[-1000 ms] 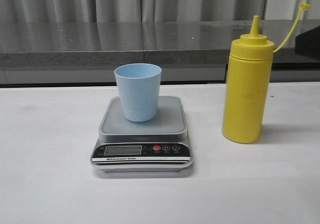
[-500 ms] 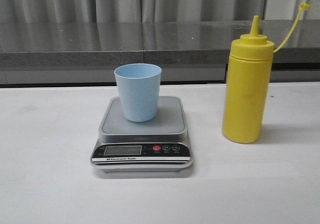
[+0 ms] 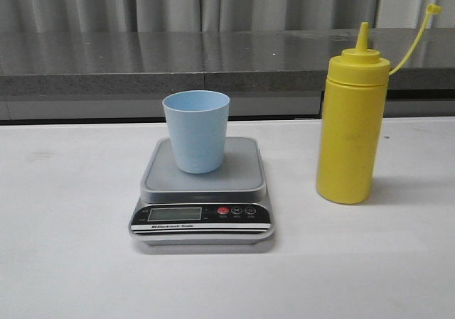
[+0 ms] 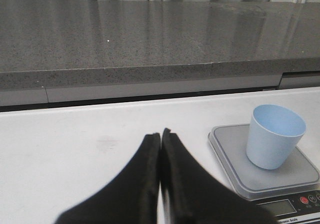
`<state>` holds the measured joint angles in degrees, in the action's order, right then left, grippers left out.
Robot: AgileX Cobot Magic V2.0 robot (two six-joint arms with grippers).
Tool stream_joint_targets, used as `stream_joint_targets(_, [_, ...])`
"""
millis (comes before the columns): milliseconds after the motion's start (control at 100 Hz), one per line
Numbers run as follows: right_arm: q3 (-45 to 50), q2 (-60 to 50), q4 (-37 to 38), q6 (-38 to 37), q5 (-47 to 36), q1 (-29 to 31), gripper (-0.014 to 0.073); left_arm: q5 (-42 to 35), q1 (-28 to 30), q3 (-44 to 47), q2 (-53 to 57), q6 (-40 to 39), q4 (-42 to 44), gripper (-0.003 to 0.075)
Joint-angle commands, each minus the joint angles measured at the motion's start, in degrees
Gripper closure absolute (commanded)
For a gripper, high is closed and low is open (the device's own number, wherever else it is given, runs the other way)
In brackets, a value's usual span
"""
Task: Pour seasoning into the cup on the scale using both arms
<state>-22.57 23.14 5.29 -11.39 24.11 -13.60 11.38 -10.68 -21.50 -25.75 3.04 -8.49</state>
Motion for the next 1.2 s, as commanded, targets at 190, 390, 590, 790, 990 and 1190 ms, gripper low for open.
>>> stream_joint_targets(190, [-2.14,0.03,0.28,-0.01,-4.17,0.01,0.0662,-4.82,0.22,-1.76,-0.32,-0.43,-0.36,0.074])
stream_joint_targets(390, [-2.14,0.03,0.28,-0.01,-4.17,0.01,0.0662,-4.82,0.22,-1.76,-0.32,-0.43,-0.36,0.074])
stream_joint_targets(590, [-2.14,0.03,0.28,-0.01,-4.17,0.01,0.0662,-4.82,0.22,-1.76,-0.32,-0.43,-0.36,0.074])
stream_joint_targets(790, [-2.07,0.03,0.65,-0.01,-4.17,0.01,0.0662,-4.82,0.22,-1.76,-0.32,-0.43,-0.36,0.074])
stream_joint_targets(990, [-1.19,-2.67,3.74,-0.01,-4.2,0.01,0.0662,-4.82,0.22,-1.76,-0.32,-0.43,-0.36,0.074])
stream_joint_targets(1190, [3.04,-11.26,3.88,-0.01,-4.33,0.93,0.0662,-4.82,0.22,-1.76,-0.32,-0.43,-0.36,0.074])
